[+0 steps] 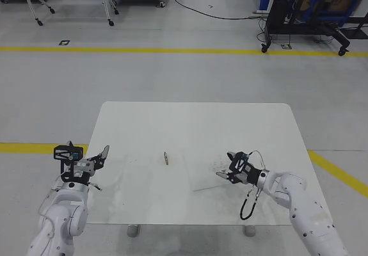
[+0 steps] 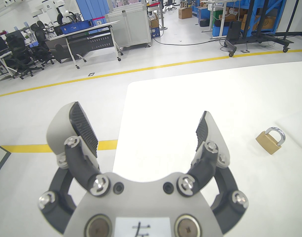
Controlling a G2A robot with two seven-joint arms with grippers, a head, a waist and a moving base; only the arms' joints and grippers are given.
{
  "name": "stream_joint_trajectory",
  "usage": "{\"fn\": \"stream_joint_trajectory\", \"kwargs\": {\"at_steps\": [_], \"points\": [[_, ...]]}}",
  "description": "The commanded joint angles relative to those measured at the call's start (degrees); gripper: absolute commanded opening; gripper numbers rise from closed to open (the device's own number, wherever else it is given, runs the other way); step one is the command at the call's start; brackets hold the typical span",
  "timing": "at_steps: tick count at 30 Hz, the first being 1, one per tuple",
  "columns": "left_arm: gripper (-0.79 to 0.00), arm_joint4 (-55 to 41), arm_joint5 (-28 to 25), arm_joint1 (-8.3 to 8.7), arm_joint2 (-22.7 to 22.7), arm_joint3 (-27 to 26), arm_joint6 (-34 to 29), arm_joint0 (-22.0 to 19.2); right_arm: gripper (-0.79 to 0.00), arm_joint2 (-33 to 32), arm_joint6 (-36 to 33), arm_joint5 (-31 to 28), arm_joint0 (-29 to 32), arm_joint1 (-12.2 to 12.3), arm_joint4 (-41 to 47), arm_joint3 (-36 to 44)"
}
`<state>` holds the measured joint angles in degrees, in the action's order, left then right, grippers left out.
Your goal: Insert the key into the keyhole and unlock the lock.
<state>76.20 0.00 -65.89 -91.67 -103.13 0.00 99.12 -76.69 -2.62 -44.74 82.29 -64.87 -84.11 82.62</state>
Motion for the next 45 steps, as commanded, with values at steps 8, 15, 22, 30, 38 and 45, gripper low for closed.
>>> {"fn": "stream_joint_trajectory", "kwargs": {"at_steps": [8, 15, 22, 30, 38, 45], "points": [[0.0, 0.0, 0.0, 0.0, 0.0, 0.0, 0.0, 0.0, -0.397, 2.26, 7.79, -6.62, -4.68, 1.4, -13.77, -4.04], [0.0, 0.0, 0.0, 0.0, 0.0, 0.0, 0.0, 0.0, -0.456, 3.94, 11.62, -9.33, -7.08, 2.09, -18.33, -7.81], [0.0, 0.0, 0.0, 0.0, 0.0, 0.0, 0.0, 0.0, -0.785, 5.93, 13.68, -10.35, -9.26, 2.34, -19.69, -10.96], [0.0, 0.0, 0.0, 0.0, 0.0, 0.0, 0.0, 0.0, -0.785, 6.38, 15.12, -8.76, -9.62, 2.68, -19.04, -12.43], [0.0, 0.0, 0.0, 0.0, 0.0, 0.0, 0.0, 0.0, -0.785, 5.95, 13.25, -6.22, -9.37, 2.53, -13.59, -13.72], [0.0, 0.0, 0.0, 0.0, 0.0, 0.0, 0.0, 0.0, -0.785, 5.23, 12.24, -4.7, -8.75, 2.53, -8.85, -13.37]]}}
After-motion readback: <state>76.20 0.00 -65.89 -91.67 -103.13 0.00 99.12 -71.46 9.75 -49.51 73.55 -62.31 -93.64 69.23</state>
